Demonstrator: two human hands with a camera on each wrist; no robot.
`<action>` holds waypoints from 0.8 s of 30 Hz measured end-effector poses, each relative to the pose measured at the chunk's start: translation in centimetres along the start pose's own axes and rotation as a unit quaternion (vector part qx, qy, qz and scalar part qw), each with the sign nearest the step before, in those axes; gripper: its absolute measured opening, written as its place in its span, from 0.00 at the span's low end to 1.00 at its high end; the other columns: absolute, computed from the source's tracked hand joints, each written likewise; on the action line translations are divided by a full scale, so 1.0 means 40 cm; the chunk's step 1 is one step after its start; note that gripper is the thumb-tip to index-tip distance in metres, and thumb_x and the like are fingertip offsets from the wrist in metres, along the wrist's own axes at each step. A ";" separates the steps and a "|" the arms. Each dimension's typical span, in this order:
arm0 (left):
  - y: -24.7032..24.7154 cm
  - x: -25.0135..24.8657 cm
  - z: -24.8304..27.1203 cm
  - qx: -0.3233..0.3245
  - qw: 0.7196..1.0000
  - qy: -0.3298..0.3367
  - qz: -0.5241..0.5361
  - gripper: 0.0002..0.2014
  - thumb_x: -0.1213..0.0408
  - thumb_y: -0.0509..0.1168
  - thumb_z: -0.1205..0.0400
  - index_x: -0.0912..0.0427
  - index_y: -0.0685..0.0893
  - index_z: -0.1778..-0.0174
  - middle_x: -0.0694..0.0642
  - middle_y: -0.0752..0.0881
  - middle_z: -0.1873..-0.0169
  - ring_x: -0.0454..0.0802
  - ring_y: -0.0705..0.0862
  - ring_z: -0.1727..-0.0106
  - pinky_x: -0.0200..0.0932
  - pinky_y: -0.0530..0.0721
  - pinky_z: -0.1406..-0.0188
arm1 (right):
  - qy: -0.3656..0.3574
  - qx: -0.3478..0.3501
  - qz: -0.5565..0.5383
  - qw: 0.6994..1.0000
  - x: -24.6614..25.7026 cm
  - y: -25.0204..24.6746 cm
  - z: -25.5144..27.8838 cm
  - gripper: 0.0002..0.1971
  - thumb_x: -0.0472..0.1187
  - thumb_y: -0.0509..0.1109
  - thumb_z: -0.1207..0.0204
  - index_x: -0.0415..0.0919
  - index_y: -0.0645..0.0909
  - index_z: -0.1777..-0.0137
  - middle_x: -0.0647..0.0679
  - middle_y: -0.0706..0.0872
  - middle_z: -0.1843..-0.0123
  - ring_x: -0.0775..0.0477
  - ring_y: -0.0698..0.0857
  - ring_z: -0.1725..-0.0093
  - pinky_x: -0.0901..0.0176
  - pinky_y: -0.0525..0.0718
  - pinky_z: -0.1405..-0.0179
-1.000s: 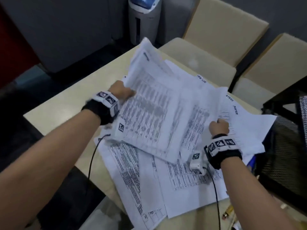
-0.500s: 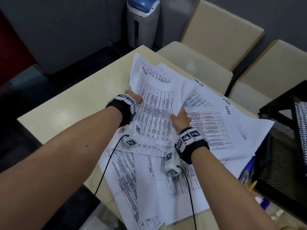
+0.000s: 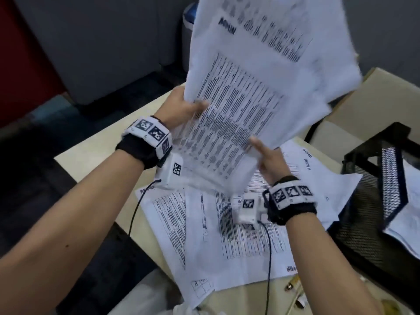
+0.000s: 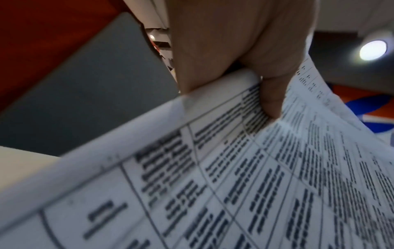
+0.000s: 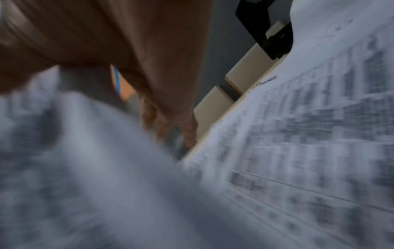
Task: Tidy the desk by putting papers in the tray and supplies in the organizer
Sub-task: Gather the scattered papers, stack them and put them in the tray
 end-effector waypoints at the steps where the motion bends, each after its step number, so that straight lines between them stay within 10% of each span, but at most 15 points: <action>1: 0.005 -0.029 0.006 0.009 0.999 0.022 0.040 0.09 0.58 0.72 0.28 0.56 0.78 0.63 0.50 0.79 0.69 0.30 0.80 0.72 0.28 0.82 0.69 | -0.041 -0.036 -0.036 0.998 0.047 -0.007 0.016 0.31 0.44 0.83 0.46 0.39 0.77 0.42 0.52 0.88 0.54 0.53 0.88 0.53 0.49 0.85 0.42; 5: 0.024 -0.105 0.025 0.026 0.988 0.061 0.139 0.20 0.58 0.78 0.35 0.56 0.82 0.50 0.47 0.88 0.57 0.38 0.88 0.53 0.36 0.86 0.49 | -0.162 -0.128 -0.094 0.974 0.155 -0.062 0.100 0.24 0.29 0.79 0.39 0.36 0.73 0.44 0.48 0.84 0.49 0.43 0.85 0.41 0.46 0.82 0.35; 9: 0.047 -0.067 0.073 -0.003 0.973 0.058 0.224 0.53 0.45 0.81 0.45 0.68 0.67 0.28 0.57 0.83 0.39 0.48 0.84 0.38 0.41 0.84 0.41 | -0.180 -0.140 -0.022 0.973 0.101 -0.110 0.184 0.14 0.24 0.73 0.32 0.42 0.77 0.54 0.57 0.86 0.61 0.70 0.86 0.64 0.76 0.84 0.57; 13: 0.102 -0.016 0.143 0.035 0.982 0.037 0.182 0.36 0.41 0.79 0.46 0.54 0.83 0.44 0.45 0.91 0.55 0.38 0.88 0.51 0.35 0.85 0.51 | -0.133 -0.138 -0.014 0.981 -0.007 -0.131 0.206 0.17 0.22 0.75 0.36 0.39 0.82 0.51 0.57 0.92 0.64 0.60 0.89 0.61 0.67 0.87 0.56; 17: 0.173 -0.003 0.162 0.052 0.990 0.004 0.133 0.38 0.47 0.81 0.45 0.63 0.82 0.42 0.50 0.89 0.54 0.42 0.89 0.54 0.45 0.89 0.46 | -0.110 -0.153 0.026 0.982 -0.017 -0.099 0.201 0.14 0.26 0.72 0.32 0.33 0.77 0.48 0.38 0.83 0.54 0.46 0.82 0.59 0.51 0.82 0.51; 21: 0.165 -0.059 0.142 -0.013 0.991 0.030 0.130 0.17 0.64 0.74 0.27 0.65 0.82 0.45 0.46 0.90 0.61 0.40 0.88 0.59 0.46 0.88 0.50 | -0.181 -0.233 -0.001 0.955 0.047 -0.127 0.187 0.16 0.22 0.62 0.29 0.45 0.72 0.54 0.47 0.79 0.59 0.52 0.78 0.63 0.60 0.79 0.61; 24: 0.151 -0.051 0.136 0.001 0.986 0.017 0.167 0.28 0.63 0.76 0.30 0.71 0.77 0.37 0.54 0.88 0.51 0.41 0.89 0.55 0.37 0.87 0.55 | -0.163 -0.261 0.020 0.951 0.022 -0.153 0.163 0.16 0.24 0.60 0.28 0.49 0.68 0.57 0.54 0.76 0.60 0.51 0.77 0.56 0.61 0.77 0.53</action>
Point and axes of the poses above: each hand's wrist, its own z-axis away from the middle knuckle, its own y-axis out of the palm, x = y × z, the point moved 1 cm from there along -z, towards the middle knuckle
